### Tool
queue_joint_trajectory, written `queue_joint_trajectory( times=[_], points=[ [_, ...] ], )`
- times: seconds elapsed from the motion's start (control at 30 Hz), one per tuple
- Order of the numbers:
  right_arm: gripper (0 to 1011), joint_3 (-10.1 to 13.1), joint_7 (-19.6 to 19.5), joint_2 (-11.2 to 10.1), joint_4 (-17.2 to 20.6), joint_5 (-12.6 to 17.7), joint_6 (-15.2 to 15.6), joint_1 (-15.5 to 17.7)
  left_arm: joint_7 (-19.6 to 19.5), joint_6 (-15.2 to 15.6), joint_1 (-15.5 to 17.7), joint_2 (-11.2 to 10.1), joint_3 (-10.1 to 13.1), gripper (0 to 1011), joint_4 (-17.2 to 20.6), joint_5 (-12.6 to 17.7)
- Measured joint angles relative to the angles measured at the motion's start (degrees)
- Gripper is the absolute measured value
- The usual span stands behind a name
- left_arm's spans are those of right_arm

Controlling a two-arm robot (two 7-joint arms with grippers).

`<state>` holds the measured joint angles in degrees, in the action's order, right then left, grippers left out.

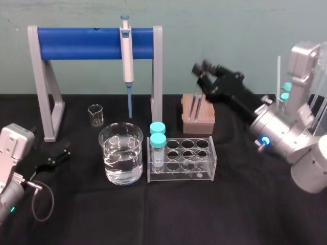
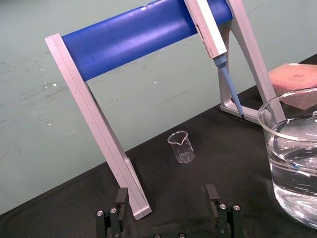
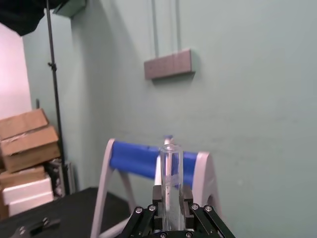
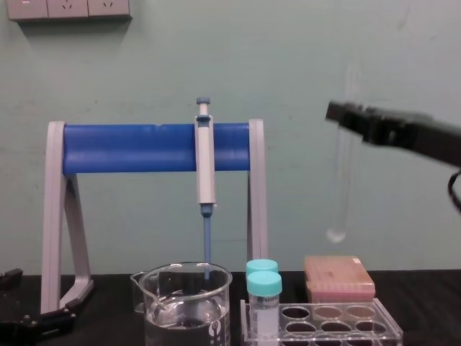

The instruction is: Hold the test tube with one hand and immerse one end into the beaker, then return it to the test tube rack.

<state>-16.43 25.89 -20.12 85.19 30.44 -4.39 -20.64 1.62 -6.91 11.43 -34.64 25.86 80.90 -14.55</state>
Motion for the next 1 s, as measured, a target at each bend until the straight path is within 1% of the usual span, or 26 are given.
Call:
queue_joint_trajectory(
  times=[0.3,1.0],
  points=[
    [225,1.1,-1.8,-0.7,0.6,-0.4,-0.3,-0.8,0.0,0.0,0.0,0.0,0.0,1000,0.0,0.0],
    [225,1.4,-2.6,-1.0,1.9,-0.7,0.5,0.5,0.0,0.0,0.0,0.0,0.0,1000,0.0,0.0]
  ],
)
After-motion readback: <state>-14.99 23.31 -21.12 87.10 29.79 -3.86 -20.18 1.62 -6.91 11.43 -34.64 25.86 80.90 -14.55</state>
